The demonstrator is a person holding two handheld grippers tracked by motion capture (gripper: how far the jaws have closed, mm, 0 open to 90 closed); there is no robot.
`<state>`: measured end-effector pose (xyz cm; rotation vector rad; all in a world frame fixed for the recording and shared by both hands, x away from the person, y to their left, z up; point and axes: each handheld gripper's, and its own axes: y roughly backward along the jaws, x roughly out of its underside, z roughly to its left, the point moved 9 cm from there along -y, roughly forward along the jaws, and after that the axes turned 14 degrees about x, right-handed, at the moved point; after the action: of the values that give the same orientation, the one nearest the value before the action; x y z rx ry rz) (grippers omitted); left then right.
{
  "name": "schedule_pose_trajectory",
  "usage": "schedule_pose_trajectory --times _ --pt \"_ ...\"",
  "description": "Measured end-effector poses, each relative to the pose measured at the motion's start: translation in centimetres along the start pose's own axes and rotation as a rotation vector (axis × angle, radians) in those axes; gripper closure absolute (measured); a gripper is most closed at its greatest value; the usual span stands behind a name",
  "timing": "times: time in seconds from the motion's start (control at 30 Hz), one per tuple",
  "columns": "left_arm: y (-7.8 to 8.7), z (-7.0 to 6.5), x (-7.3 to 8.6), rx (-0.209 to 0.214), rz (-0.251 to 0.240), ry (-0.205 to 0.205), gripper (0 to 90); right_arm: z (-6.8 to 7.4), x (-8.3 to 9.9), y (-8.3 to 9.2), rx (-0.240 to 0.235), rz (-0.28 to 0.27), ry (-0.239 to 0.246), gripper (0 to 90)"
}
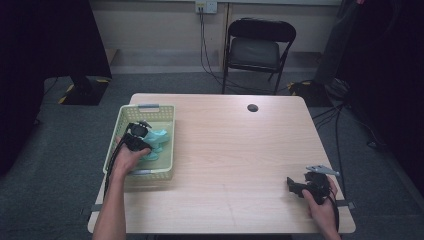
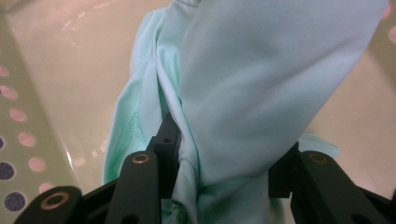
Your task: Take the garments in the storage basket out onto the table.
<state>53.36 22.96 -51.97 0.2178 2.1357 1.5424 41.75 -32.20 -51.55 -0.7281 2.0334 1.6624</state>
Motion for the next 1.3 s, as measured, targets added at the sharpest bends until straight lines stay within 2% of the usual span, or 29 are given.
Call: schedule_pose_trajectory --times 0.37,0.43,0.5,0.77,0.93,1.0,1.17,1.3 --pt "0.8 -0.3 -0.3 0.008 -0.053 -0.006 60.4 0.0 0.0 0.0 0.0 0.0 0.0 7.4" --pt "1.0 -0.3 -0.4 -0.001 -0.052 -0.018 60.5 0.0 0.0 0.0 0.0 0.0 0.0 7.4" --pt "1.4 -0.7 -0.6 0.001 -0.074 -0.032 60.7 0.0 0.0 0.0 0.0 0.0 0.0 7.4" --pt "2.1 -1.3 -0.8 -0.005 -0.1 -0.049 60.9 0.0 0.0 0.0 0.0 0.0 0.0 7.5" --pt "2.5 -1.6 -0.9 0.003 -0.133 -0.053 60.8 0.0 0.0 0.0 0.0 0.0 0.0 7.5" --pt "2.5 -1.6 -0.8 -0.004 -0.129 -0.058 60.9 0.0 0.0 0.0 0.0 0.0 0.0 7.4" --pt "3.3 -2.1 -1.2 0.004 -0.172 -0.069 60.9 0.0 0.0 0.0 0.0 0.0 0.0 7.4" --pt "3.7 -2.1 -1.0 -0.015 -0.174 -0.073 60.9 0.0 0.0 0.0 0.0 0.0 0.0 7.4"
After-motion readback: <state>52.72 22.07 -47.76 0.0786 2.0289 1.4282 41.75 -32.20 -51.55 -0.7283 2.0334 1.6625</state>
